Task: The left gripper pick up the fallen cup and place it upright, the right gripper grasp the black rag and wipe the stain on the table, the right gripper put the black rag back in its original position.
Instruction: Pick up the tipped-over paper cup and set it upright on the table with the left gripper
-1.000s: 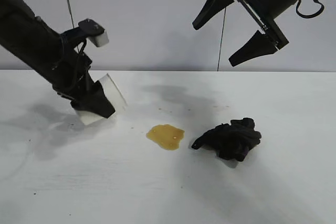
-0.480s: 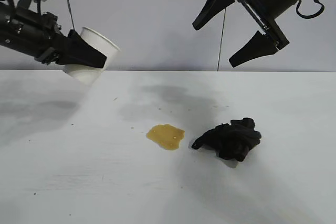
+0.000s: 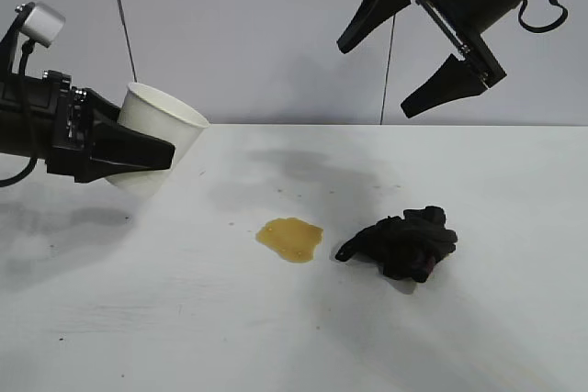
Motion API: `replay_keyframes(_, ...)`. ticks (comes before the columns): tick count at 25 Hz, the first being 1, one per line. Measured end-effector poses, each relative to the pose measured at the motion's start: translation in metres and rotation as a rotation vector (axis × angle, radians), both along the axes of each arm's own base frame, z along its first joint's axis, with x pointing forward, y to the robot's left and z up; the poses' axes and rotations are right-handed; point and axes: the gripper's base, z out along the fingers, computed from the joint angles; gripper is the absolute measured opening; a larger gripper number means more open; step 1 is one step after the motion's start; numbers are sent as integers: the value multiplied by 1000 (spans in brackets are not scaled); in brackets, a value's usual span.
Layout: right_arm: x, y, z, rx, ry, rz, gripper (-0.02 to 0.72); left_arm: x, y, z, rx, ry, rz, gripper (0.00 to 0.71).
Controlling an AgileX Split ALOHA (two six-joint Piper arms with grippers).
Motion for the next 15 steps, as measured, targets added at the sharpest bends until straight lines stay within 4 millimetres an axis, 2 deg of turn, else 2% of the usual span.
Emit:
replay_keyframes(4, 0, 0, 0, 0, 0, 0, 694, -1, -11, -7, 18, -45, -57, 479)
replay_keyframes(10, 0, 0, 0, 1, 2, 2, 694, 14, -19, -53, -39, 48, -105, 479)
replay_keyframes(15, 0, 0, 0, 0, 2, 2, 694, 25, -21, -57, -66, 37, -116, 479)
